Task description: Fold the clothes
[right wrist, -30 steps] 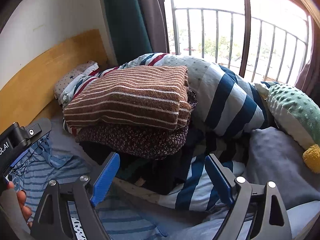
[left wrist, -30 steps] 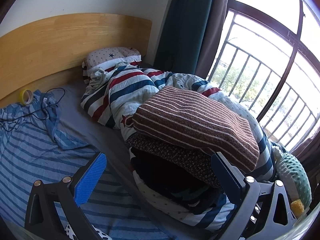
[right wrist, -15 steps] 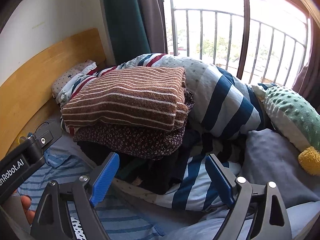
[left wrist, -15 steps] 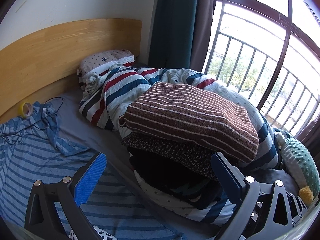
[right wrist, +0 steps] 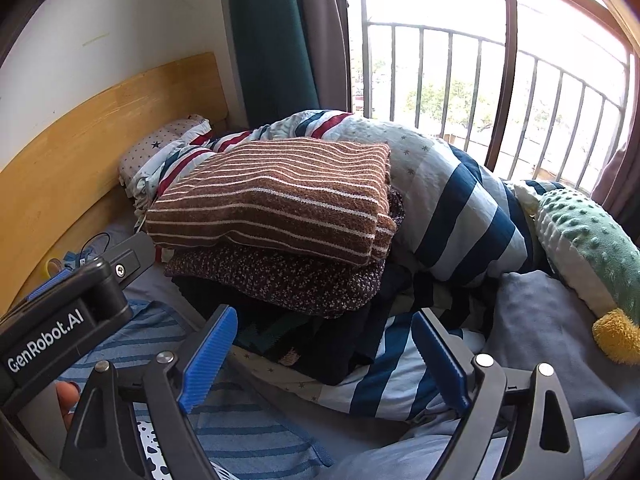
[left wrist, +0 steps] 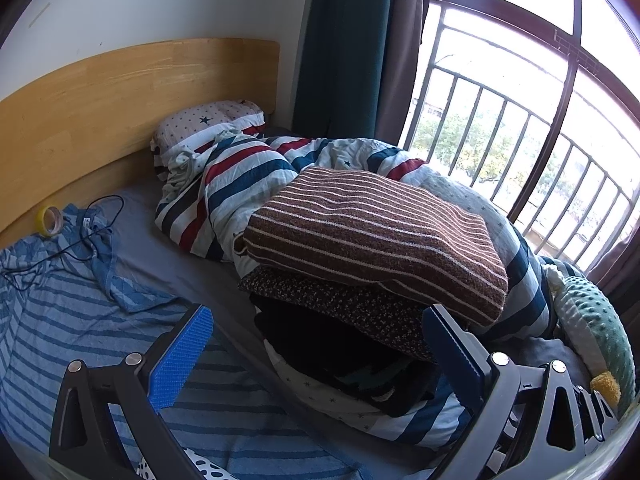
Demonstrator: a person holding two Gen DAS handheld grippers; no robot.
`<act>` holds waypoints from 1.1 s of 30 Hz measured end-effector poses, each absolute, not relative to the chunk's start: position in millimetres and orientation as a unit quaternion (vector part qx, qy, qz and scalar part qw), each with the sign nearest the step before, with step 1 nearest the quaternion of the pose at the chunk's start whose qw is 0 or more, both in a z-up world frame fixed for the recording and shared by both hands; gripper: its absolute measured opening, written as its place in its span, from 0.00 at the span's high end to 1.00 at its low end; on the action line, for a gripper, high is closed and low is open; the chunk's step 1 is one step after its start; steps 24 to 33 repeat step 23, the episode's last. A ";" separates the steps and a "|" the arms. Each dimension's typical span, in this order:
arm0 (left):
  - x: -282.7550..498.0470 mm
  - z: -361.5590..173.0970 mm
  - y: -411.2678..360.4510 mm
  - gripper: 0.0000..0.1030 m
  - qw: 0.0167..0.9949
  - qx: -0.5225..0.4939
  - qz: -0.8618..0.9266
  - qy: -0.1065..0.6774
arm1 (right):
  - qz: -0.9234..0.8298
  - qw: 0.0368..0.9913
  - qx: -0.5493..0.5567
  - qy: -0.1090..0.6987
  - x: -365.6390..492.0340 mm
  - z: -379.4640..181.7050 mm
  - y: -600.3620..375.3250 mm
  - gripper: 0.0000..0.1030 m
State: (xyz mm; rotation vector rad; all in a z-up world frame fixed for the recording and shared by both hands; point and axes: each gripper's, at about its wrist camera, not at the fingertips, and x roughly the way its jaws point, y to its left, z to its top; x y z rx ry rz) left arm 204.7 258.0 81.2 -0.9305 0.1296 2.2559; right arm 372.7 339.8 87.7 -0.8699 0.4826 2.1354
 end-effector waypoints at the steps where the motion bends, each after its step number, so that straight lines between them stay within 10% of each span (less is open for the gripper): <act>1: 204.5 81.3 257.6 0.00 0.342 -0.357 0.868 0.050 | 0.838 0.383 -0.340 0.189 373.0 88.2 339.1 0.11; 33: 201.6 82.6 258.0 0.00 0.348 -0.359 0.865 0.047 | 0.843 0.373 -0.346 0.175 368.9 89.4 335.0 0.11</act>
